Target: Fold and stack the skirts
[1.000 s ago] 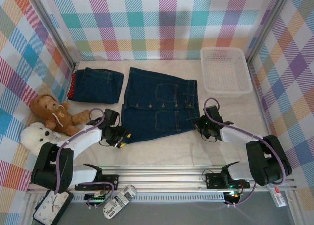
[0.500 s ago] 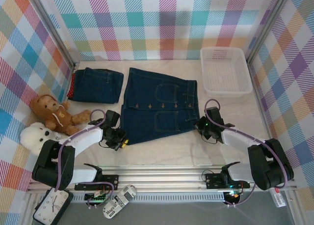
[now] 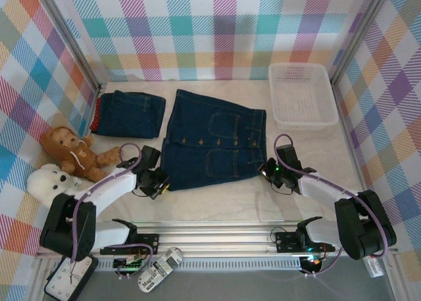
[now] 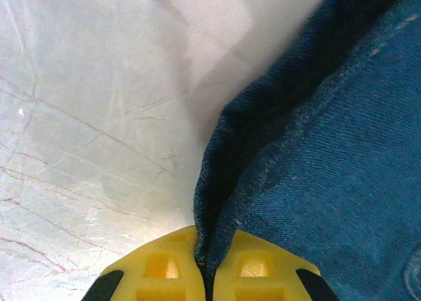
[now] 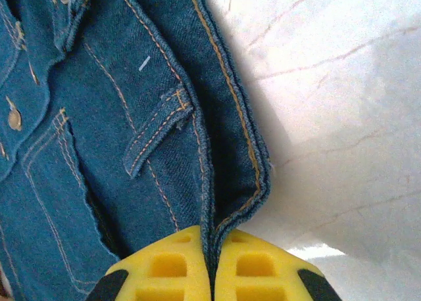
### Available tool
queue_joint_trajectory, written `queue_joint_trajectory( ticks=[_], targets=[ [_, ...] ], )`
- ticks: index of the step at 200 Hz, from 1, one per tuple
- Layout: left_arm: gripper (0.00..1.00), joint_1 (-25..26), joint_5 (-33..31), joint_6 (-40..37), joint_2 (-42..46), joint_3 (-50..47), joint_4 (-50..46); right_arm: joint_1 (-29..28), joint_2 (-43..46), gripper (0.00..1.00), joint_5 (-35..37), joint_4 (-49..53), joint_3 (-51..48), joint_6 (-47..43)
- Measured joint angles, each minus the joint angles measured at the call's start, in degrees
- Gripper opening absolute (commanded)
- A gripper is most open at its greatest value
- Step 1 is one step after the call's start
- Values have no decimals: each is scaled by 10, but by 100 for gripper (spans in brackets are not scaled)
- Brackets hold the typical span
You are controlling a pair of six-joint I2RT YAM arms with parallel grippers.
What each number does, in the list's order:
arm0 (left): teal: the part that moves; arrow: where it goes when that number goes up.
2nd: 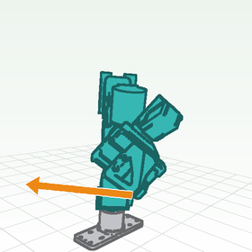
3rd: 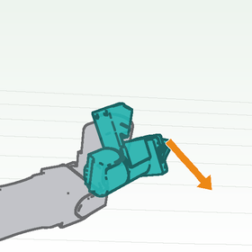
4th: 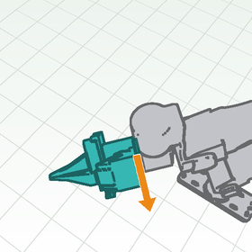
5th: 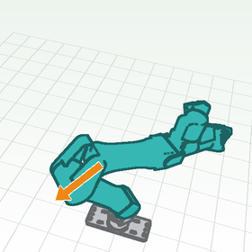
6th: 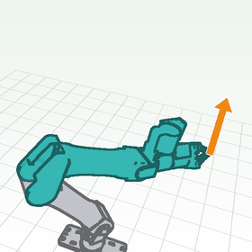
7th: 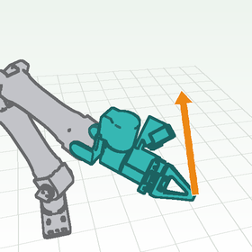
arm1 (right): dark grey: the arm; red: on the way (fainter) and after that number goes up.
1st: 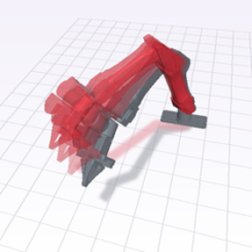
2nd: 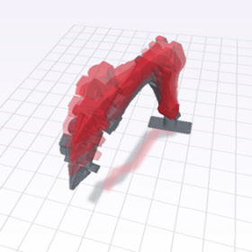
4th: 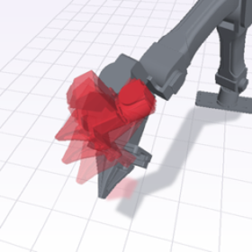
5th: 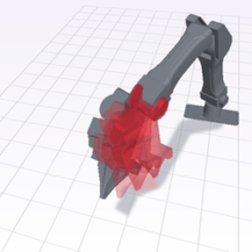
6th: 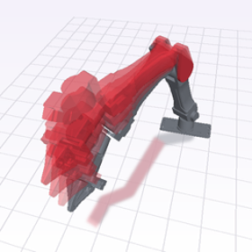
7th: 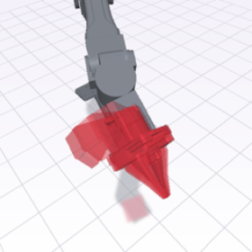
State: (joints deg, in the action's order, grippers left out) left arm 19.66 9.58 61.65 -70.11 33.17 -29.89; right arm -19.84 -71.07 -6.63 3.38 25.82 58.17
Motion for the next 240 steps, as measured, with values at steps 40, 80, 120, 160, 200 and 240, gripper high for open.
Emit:
queue_joint_trajectory(
  ticks=[40, 80, 120, 160, 200, 240],
  targets=[
    [0, 11, -39, -12, 104, -23, -17, 0, 15, 0, -25, 76, 19, 1],
    [0, 24, -90, -15, 209, -8, -96, -1, 103, 0, -61, 129, 13, 14],
    [0, 27, -132, -38, 225, 130, -165, -1, 176, 0, -49, 177, 66, 27],
    [0, 27, -184, -143, 81, 330, -154, -1, 144, 0, 35, 124, 127, 71],
    [0, 19, -227, -246, -91, 445, -92, -1, -7, 0, 114, 100, 211, 114],
    [0, -1, -243, -299, -212, 539, -64, -1, -131, 0, 156, 117, 334, 115]
  ],
)
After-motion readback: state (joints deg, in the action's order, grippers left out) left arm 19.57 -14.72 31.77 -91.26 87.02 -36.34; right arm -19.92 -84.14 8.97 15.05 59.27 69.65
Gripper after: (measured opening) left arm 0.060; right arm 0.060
